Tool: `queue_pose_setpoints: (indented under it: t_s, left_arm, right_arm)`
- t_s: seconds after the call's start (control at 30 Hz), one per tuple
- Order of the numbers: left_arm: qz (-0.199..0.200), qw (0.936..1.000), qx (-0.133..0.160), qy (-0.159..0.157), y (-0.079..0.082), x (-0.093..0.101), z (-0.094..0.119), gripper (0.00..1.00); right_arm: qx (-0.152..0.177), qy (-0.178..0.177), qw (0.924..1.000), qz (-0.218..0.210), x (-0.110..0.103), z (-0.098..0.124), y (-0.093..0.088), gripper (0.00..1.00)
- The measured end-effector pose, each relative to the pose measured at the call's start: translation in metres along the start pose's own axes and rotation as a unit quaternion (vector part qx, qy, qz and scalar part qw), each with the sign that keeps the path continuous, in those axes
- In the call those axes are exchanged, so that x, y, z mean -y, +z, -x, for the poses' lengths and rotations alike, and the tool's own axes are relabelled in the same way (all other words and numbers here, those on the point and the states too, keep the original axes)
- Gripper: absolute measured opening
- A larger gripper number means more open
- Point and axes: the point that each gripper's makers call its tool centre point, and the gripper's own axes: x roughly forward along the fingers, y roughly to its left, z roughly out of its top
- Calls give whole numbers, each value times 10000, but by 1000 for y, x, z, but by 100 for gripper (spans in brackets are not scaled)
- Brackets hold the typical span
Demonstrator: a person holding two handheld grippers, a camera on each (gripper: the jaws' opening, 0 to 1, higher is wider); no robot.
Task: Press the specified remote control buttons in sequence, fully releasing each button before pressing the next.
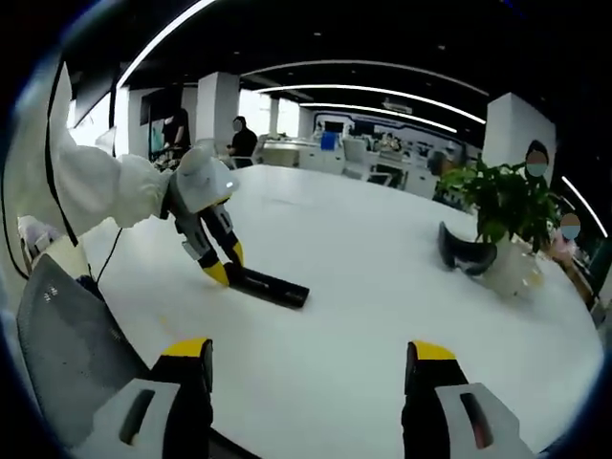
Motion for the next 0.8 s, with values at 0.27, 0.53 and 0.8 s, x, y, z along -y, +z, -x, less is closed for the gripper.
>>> queue_pose_setpoints:
  t_s: [0.27,0.53,0.8]
  left_arm:
    - [-89,9999,-112,95,0,-26,0,24]
    - [-147,9997,-134,162,1,-52,-3,24]
    - [-186,9994,-99,282,5,-79,-6,24]
  right_arm:
    - [-86,-31,10000,-11,1,-1,-3,82]
    - [-168,-58,9998,-19,2,-2,-5,81]
    - [-285,-96,9995,1,3,-3,-9,80]
